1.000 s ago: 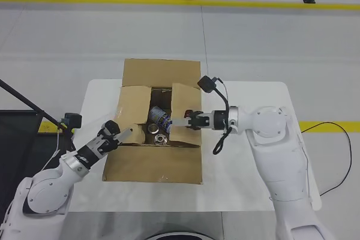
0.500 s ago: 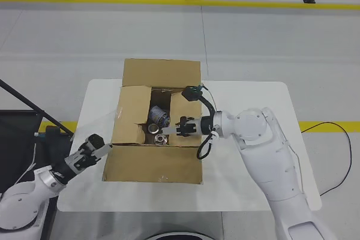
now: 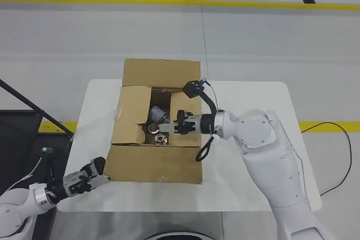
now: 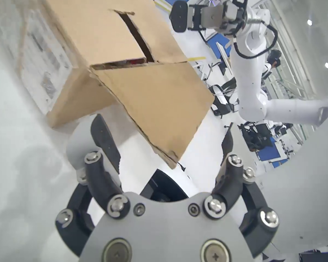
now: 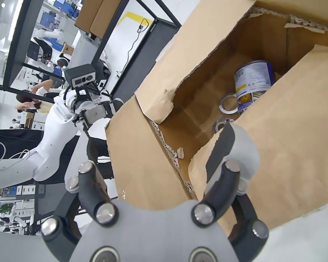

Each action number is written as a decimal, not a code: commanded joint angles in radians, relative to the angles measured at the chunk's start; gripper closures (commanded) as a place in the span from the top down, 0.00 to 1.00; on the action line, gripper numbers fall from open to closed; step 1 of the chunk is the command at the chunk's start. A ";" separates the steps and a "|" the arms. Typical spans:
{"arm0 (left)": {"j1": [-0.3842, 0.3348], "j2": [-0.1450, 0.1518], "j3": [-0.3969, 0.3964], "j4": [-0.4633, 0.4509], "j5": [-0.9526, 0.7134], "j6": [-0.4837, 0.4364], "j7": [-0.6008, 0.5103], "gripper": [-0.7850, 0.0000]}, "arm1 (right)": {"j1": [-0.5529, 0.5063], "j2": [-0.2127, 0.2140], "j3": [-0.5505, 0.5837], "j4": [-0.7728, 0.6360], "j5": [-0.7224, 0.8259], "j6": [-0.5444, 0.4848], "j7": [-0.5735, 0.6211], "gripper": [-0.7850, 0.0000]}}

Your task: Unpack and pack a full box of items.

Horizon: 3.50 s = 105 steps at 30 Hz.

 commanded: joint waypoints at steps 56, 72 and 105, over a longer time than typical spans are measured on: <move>0.142 0.378 0.240 0.058 -0.159 -0.297 0.303 1.00 | -0.205 0.098 0.117 -0.074 0.022 0.016 -0.061 1.00; 0.066 0.426 0.253 0.042 -0.517 -0.250 0.255 1.00 | -0.206 0.107 0.150 -0.190 0.041 0.015 -0.281 1.00; -0.355 0.326 0.563 -0.001 -0.038 0.265 0.772 1.00 | 0.094 0.062 0.014 0.221 0.173 0.049 -0.457 1.00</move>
